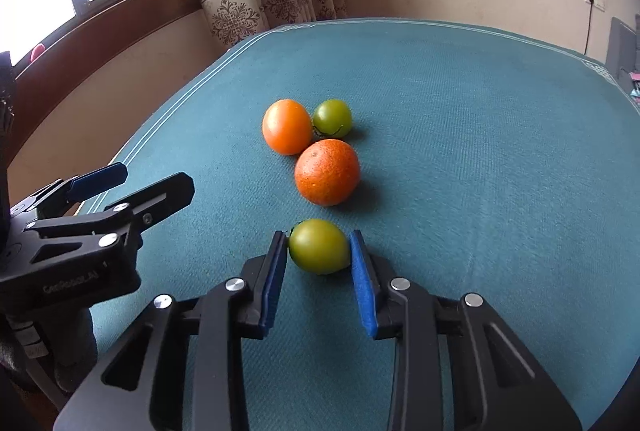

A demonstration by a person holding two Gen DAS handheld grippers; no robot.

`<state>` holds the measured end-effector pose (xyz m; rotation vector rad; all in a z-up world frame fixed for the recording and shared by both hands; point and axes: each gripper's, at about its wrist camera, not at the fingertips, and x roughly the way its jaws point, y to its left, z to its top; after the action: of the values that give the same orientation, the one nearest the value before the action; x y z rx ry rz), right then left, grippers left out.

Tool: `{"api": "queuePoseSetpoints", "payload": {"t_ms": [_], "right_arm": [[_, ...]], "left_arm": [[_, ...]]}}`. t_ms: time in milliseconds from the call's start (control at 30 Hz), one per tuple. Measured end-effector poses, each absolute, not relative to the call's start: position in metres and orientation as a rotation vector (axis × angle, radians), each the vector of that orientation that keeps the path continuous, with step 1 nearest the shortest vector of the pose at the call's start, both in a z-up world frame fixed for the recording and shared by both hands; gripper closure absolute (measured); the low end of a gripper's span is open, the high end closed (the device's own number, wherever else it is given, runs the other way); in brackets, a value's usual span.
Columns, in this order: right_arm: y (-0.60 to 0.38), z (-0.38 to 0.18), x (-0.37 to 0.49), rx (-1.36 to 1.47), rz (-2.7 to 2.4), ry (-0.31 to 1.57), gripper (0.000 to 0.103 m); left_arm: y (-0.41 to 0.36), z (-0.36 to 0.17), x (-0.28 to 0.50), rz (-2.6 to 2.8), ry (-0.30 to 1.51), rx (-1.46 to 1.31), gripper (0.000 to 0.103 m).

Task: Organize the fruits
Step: 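Close the right gripper on a green tomato while the left gripper approaches an orange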

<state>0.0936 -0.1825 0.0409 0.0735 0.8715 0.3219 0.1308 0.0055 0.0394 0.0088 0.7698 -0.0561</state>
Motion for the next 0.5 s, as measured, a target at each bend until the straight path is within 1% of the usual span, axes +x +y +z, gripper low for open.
{"api": "queuePoseSetpoints", "payload": {"t_ms": [300, 500], "right_arm": [[-0.223, 0.046, 0.07, 0.13, 0.248, 0.843, 0.071], [-0.24, 0.043, 0.059, 0.156, 0.215, 0.829, 0.071]], "left_arm": [[-0.024, 0.045, 0.135, -0.127, 0.756, 0.048, 0.004], [-0.045, 0.043, 0.142, -0.176, 0.787, 0.031, 0.004]]}}
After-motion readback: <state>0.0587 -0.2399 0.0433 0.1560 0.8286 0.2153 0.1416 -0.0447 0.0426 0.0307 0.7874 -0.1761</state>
